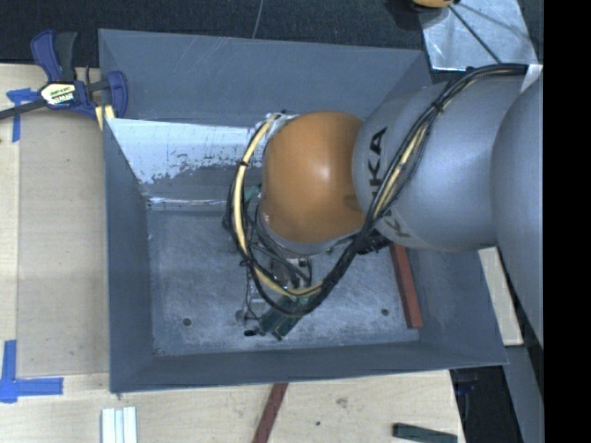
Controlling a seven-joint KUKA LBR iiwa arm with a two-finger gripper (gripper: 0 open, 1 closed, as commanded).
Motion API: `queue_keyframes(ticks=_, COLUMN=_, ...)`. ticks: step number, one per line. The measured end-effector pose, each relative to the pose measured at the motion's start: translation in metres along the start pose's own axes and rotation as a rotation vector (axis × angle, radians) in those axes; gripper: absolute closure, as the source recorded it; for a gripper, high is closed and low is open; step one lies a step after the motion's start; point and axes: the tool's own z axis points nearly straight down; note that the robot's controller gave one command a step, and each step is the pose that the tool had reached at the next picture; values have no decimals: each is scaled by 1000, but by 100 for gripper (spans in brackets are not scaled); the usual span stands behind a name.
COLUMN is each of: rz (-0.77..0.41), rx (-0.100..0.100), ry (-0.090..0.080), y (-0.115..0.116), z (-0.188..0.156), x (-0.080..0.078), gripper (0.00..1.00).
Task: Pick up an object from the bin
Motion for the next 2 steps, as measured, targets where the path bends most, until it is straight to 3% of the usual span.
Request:
queue_keyframes(ticks=1, rz=2, rx=-1, ry=-7, y=-1, z=-3, x=-2, gripper=0)
queue_keyframes(ticks=2, rz=-113, rx=-3, ry=-13, y=-20, z=16, x=-7, gripper=0)
